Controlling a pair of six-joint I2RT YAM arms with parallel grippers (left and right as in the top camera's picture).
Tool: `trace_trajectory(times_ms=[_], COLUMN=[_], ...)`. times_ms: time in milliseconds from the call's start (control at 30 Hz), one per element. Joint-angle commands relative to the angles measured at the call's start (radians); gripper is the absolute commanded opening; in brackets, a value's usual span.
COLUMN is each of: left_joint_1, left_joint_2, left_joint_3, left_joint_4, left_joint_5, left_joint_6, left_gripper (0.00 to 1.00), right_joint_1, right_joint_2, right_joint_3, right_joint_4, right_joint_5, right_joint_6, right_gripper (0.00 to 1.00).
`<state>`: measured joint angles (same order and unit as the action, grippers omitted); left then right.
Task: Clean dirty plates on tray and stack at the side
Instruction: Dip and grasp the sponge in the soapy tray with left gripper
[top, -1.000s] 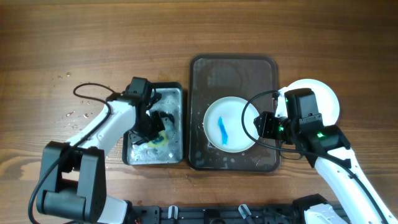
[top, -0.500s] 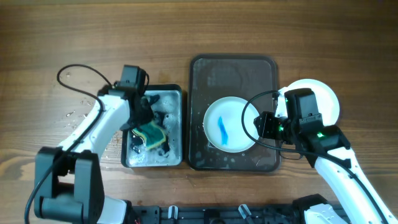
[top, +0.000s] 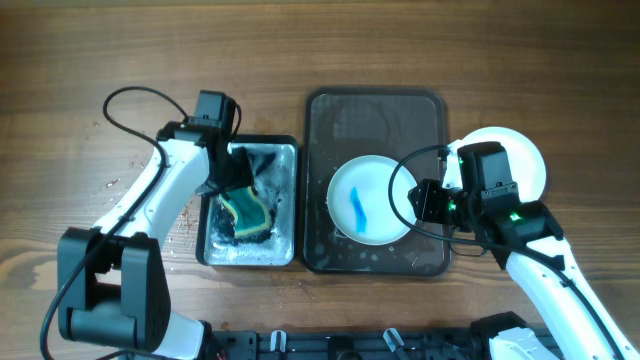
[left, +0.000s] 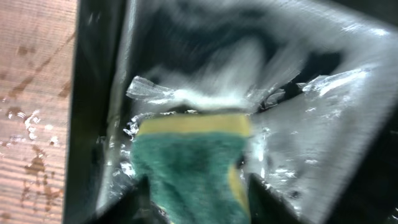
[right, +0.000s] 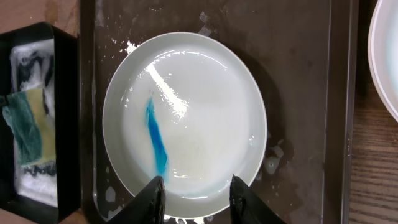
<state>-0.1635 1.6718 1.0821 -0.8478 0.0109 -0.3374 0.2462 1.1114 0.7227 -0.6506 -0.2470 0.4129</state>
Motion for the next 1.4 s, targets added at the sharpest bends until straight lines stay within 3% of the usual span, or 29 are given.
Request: trace_trajectory(times_ms=[0,167,267,400,467,533,567,633,700,767,867,933,1033,1167,1200,1367], left_joint_1=[-0.005,-0.005,-0.005,-0.005,-0.005,-0.005,-0.005,-0.005,-0.005,-0.005,-0.005,-0.005,-0.005,-0.005,-0.005,-0.005], left_joint_2=[0.004,0.004,0.004,0.015,0.015,0.015,0.015,0.013,0.007,0.005,0.005,0.005,0.006,0.018,0.019,0.011], left_joint_3=[0.035,0.024,-0.043,-0.179,-0.229,-0.226,-0.210,-0.178,-0.130,-0.101,-0.076,-0.076,-0.082,-0.151,-0.172,-0.171], left_joint_4=[-0.052,-0.090,-0.059,0.083,0.179,0.210,0.206,0.185,0.131,0.091,0.037,0.035,0.058,0.166,0.185,0.177], left_joint_5=[0.113,0.087,-0.018,-0.019,-0.020,-0.019,-0.016,0.001,0.003,0.006,0.006,0.001,-0.029,-0.031,-0.031,-0.018], left_joint_6=[0.019,-0.027,-0.167,-0.195,-0.190,-0.187,-0.187,-0.187,-0.177,-0.163,-0.106,-0.085,-0.085,-0.086,-0.086,-0.056], left_gripper=[0.61,0.34,0.34,0.46,0.47,0.12,0.04,0.04,0.30,0.49,0.69,0.70,0.41,0.20,0.04,0.04], right_joint_1=[0.002,0.002,0.002,0.002,0.002,0.002,0.002,0.002,0.002,0.002,0.002,0.002,0.002,0.002,0.002,0.002], right_joint_2=[0.006,0.006,0.006,0.006,0.006,0.006,0.006,0.006,0.006,0.006,0.006,0.008,0.030,0.121,0.150,0.276], right_joint_3=[0.016,0.016,0.016,0.016,0.016,0.016,0.016,0.016,0.016,0.016,0.016,0.016,0.015,0.003,0.003,0.003], right_joint_4=[0.002,0.002,0.002,0.002,0.002,0.009,0.012,0.013,0.013,0.013,0.009,0.006,-0.003,-0.010,-0.010,0.063], right_joint_5=[-0.016,-0.016,-0.016,-0.016,-0.016,-0.016,-0.008,0.059,0.125,0.128,0.128,0.144,0.150,0.146,0.143,0.118], right_joint_6=[-0.018,-0.017,-0.018,-0.017,-0.017,-0.018,-0.018,-0.016,0.002,0.008,0.014,0.047,0.095,0.091,0.084,0.034], right_gripper=[0.35,0.35,0.35,0.35,0.35,0.35,0.35,0.35,0.35,0.35,0.35,0.35,0.35,0.36,0.35,0.35])
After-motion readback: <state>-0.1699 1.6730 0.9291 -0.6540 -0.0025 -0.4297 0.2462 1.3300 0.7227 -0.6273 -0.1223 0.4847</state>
